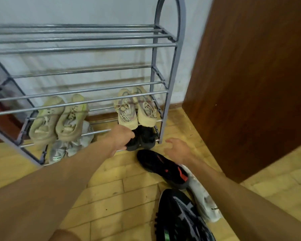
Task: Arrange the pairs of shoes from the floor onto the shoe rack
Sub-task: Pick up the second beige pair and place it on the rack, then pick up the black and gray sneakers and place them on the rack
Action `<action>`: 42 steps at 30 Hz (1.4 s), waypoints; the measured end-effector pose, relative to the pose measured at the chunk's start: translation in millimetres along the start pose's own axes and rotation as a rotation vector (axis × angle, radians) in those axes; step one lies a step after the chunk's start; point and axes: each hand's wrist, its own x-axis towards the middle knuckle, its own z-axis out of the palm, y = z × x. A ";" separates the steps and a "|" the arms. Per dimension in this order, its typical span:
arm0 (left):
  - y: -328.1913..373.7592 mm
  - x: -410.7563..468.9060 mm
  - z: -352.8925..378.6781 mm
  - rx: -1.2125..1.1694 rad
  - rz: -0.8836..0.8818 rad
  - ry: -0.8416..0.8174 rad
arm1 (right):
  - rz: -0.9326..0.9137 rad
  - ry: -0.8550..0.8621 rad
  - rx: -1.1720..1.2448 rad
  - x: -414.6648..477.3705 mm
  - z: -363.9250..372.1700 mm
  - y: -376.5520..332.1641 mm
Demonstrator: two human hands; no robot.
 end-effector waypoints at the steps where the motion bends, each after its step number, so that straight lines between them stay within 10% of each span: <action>1: -1.0 -12.9 6.5 0.046 0.005 -0.031 | -0.002 -0.018 -0.100 -14.7 0.2 10.0; 13: -61.1 -108.0 101.8 0.470 0.077 -0.336 | 0.207 -0.173 -0.240 -145.6 26.0 146.8; 30: -159.6 -95.1 121.0 0.408 -0.167 -0.302 | 0.707 -0.228 0.262 -144.3 144.1 223.3; 36: -147.7 -107.2 121.2 0.444 -0.102 -0.314 | 0.710 -0.152 0.350 -157.0 134.1 206.8; 42: -120.9 -121.6 91.3 0.480 -0.031 -0.269 | 0.439 -0.095 -0.132 -168.5 89.0 173.1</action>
